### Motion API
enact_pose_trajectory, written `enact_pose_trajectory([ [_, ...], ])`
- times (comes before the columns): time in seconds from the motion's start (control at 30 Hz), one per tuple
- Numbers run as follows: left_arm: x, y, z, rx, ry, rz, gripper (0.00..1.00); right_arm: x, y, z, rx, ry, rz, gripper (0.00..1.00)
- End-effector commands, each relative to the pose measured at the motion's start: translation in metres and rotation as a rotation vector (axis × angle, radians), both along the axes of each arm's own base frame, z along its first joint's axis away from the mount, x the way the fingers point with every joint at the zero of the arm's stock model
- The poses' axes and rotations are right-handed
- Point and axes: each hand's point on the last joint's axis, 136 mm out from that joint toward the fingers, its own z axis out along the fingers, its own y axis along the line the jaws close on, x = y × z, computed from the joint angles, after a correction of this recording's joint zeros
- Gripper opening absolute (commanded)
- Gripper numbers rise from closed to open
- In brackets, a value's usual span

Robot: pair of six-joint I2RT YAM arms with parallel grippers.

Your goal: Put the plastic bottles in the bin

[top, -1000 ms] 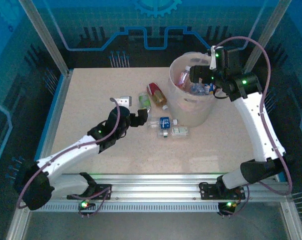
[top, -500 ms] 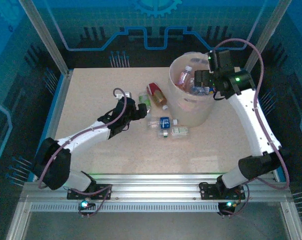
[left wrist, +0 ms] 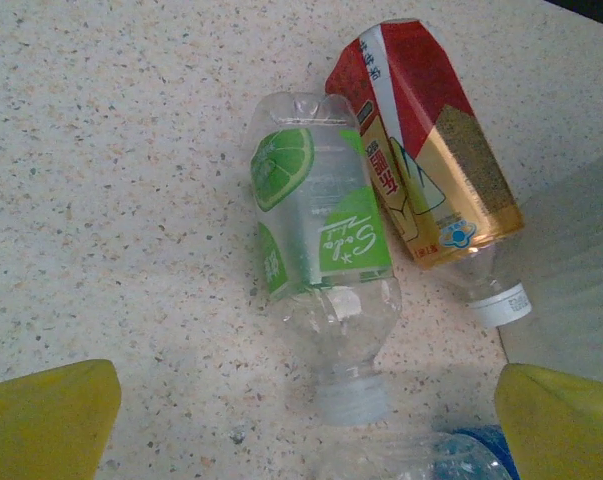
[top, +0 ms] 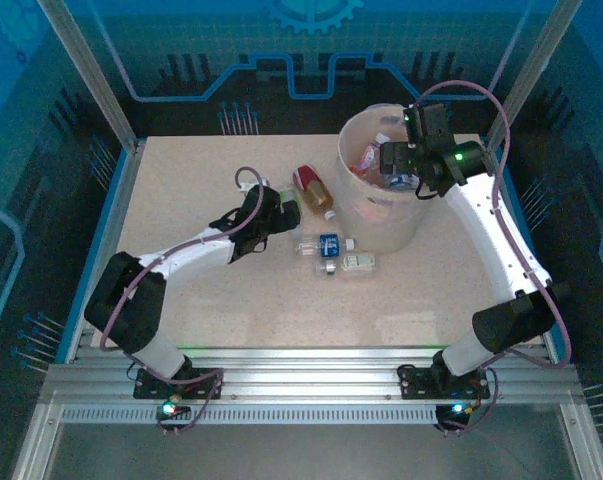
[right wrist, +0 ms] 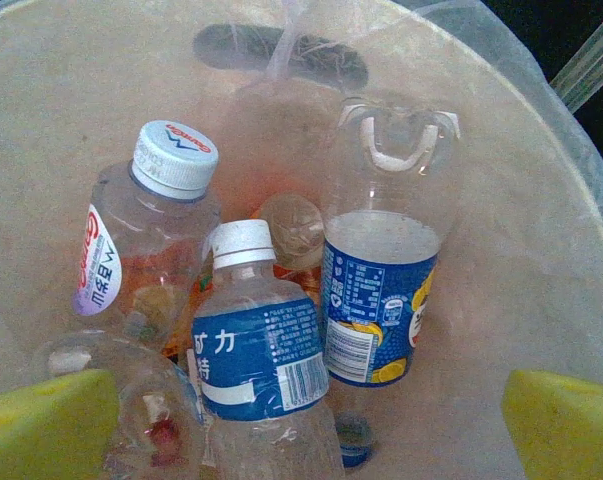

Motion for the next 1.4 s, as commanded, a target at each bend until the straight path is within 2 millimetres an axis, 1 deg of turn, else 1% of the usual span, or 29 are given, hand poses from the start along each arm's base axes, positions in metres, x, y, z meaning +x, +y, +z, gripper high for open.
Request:
enact_pose_trajectory([
  [0.0,0.009,-0.003,0.002,-0.023,0.010,0.005,0.96,-0.023,0.001,-0.034,-0.044,0.150,0.028,1.00],
  [0.1,0.013,-0.004,-0.006,-0.010,0.028,0.005,0.93,-0.027,-0.001,-0.020,-0.032,0.115,0.031,1.00],
  [0.37,0.029,-0.009,-0.024,0.030,0.080,-0.006,0.93,-0.033,-0.006,0.036,-0.022,-0.025,0.034,1.00],
  [0.47,0.037,-0.012,-0.031,0.048,0.104,-0.010,0.93,-0.038,-0.009,0.051,-0.013,-0.061,0.033,1.00],
  [0.57,0.045,-0.017,-0.038,0.058,0.127,-0.026,0.93,-0.045,-0.010,0.061,0.004,-0.093,0.035,1.00],
  [0.73,0.054,-0.020,-0.050,0.087,0.184,-0.031,0.94,-0.058,-0.012,0.072,0.032,-0.142,0.040,1.00],
  [0.97,0.058,-0.016,-0.065,0.151,0.272,-0.009,0.94,-0.073,-0.015,0.084,0.070,-0.209,0.046,1.00],
  [1.13,0.064,-0.012,-0.072,0.197,0.301,-0.002,0.95,-0.077,-0.015,0.086,0.078,-0.220,0.051,1.00],
  [1.27,0.067,-0.012,-0.080,0.226,0.332,-0.005,0.95,-0.076,-0.015,0.083,0.080,-0.216,0.052,1.00],
  [1.37,0.068,-0.011,-0.087,0.245,0.354,-0.004,0.93,-0.075,-0.014,0.082,0.082,-0.213,0.054,1.00],
])
